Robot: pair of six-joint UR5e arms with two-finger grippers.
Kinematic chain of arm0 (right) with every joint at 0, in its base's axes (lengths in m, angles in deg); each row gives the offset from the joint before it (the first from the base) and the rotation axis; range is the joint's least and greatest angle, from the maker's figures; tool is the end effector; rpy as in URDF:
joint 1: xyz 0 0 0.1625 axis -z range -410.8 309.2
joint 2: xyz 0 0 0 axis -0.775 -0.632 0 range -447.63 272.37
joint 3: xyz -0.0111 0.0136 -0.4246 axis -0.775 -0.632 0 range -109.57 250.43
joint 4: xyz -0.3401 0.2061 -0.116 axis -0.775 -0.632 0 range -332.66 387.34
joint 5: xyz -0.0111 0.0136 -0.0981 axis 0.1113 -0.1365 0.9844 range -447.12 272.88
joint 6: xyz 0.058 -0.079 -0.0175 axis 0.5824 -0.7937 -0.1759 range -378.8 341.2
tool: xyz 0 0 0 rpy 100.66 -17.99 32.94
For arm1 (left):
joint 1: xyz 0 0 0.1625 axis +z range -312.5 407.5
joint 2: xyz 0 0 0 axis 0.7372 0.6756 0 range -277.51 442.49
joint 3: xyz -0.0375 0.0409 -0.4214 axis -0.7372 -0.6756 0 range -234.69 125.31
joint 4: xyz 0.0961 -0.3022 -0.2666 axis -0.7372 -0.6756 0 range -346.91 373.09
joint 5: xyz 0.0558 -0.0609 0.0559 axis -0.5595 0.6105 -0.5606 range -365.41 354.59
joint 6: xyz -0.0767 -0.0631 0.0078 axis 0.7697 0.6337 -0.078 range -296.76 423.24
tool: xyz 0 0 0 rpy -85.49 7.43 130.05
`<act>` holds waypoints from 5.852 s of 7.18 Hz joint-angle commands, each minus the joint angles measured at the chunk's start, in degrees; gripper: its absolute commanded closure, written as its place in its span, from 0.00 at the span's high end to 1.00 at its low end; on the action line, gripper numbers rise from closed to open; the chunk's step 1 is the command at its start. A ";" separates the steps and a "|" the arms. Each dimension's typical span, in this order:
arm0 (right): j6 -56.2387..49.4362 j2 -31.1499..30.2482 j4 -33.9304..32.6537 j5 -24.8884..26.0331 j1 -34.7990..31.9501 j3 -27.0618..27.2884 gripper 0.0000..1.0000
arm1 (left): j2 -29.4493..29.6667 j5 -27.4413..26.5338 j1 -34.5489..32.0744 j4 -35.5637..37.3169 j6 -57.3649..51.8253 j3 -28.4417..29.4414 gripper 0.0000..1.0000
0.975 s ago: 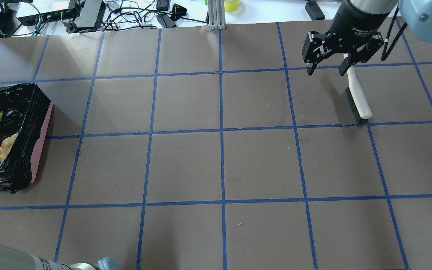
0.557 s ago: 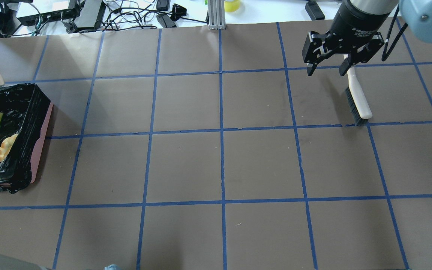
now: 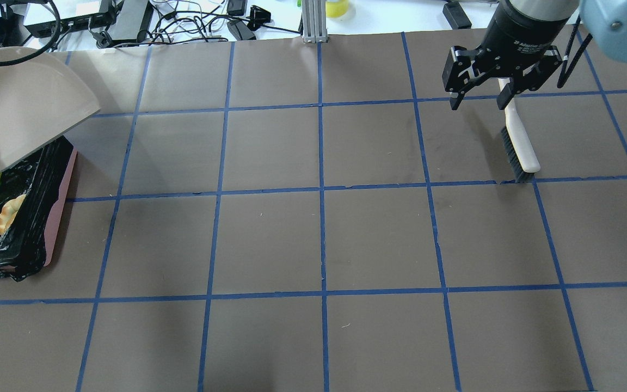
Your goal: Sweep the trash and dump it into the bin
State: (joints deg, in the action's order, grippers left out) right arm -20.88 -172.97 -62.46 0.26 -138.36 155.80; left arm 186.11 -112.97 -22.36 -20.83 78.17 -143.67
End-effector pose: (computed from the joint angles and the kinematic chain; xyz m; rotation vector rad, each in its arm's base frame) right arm 0.1153 -0.5314 0.4860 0.0100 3.0956 0.0033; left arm 0.1167 -0.6182 0.4897 -0.9453 2.4544 -1.0273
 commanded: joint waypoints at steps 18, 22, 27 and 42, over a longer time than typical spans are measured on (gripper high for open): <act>-0.21 0.09 -1.43 0.86 0.01 0.15 1.00 | 17.05 14.22 -7.23 -21.45 55.63 1.70 0.00; -0.21 0.17 -1.78 0.77 0.01 0.15 1.00 | 17.14 14.57 -7.23 -21.36 57.23 1.17 0.00; -0.12 0.17 -1.69 0.77 0.19 0.23 1.00 | 17.40 16.42 -7.23 -21.36 57.40 0.82 0.00; -0.21 0.26 -1.61 0.77 0.80 0.23 1.00 | 4.07 21.16 -9.24 -24.61 20.74 0.81 1.00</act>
State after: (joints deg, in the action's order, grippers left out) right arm -21.09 -172.71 -64.15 1.03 -137.55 156.03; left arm 192.89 -93.34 -31.08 -44.22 106.48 -143.04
